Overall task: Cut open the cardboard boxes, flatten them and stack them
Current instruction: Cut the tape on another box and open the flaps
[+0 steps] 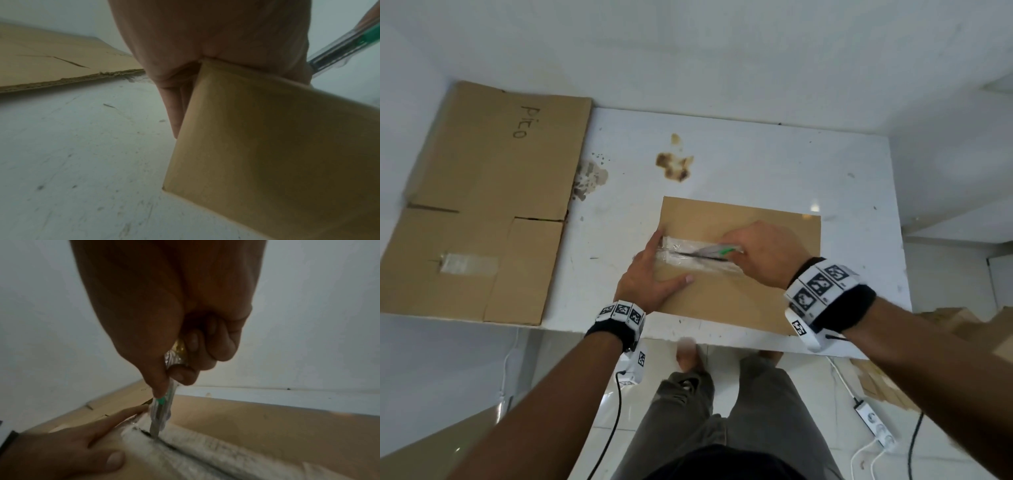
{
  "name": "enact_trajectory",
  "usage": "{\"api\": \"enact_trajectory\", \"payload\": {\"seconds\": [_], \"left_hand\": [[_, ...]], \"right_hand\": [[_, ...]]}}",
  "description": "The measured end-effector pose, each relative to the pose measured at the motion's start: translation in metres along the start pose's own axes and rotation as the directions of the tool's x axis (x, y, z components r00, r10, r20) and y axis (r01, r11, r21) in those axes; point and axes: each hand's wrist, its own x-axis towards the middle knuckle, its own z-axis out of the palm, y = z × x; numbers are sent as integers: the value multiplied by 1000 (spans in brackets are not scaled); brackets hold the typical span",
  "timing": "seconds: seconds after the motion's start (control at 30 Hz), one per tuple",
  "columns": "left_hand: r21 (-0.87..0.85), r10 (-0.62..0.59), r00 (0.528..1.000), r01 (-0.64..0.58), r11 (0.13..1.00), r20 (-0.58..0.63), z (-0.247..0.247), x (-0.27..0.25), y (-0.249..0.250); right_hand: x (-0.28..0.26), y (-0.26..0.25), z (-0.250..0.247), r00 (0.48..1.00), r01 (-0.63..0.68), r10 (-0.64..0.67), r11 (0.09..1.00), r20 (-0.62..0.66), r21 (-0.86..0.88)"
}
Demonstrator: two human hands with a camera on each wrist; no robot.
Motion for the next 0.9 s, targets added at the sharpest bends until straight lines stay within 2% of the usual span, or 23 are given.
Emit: {"api": "enact_trajectory", "payload": {"seconds": [0.07, 0.1, 0.13, 0.2, 0.23, 0.3, 0.4, 0.5, 0.6, 0.7, 0.73, 0.83, 0.9], "left_hand": [[61, -24, 1000, 25, 998, -15, 2, 0, 0], [152, -30, 999, 36, 988, -41, 3, -2, 1], [271, 14, 997, 9, 963, -82, 3, -2, 4], [469, 241, 966, -169, 867, -98, 9, -3, 16], [507, 351, 935, -281, 815, -47, 14, -4, 24], [509, 445, 892, -418, 752, 76, 30, -7, 35], [567, 458, 881, -437, 698, 116, 43, -8, 27], [630, 427, 895, -408, 661, 131, 36, -5, 12], [656, 376, 922, -343, 672, 97, 32, -3, 16], [636, 309, 951, -235, 735, -6, 46, -2, 42], [609, 314, 949, -240, 756, -15, 55, -3, 55], [567, 417, 900, -409, 715, 124, 95, -11, 81], [535, 452, 884, -443, 719, 125, 110, -14, 84]], "right_hand": [[-10, 10, 2, 998, -62, 62, 998, 19, 0], [-14, 13, 6, 994, -91, 92, 996, 57, -17], [-17, 15, 8, 991, -105, 108, 994, 80, -37], [-16, 15, 10, 992, -101, 105, 993, 65, -60], [-13, 13, 9, 994, -100, 103, 993, 46, -69], [-10, 8, 7, 993, -113, 116, 991, 38, -76], [-17, 17, 0, 979, -181, 183, 983, 87, -21], [-40, 51, -14, 948, -300, 307, 950, 85, -82], [-66, 75, -15, 917, -393, 395, 919, 59, -43], [-70, 74, 0, 929, -368, 369, 928, 16, -50], [-68, 72, 5, 935, -354, 355, 933, -1, -58], [-69, 77, 12, 950, -311, 311, 950, -6, -22], [-78, 99, 8, 952, -305, 305, 952, 10, 36]]}}
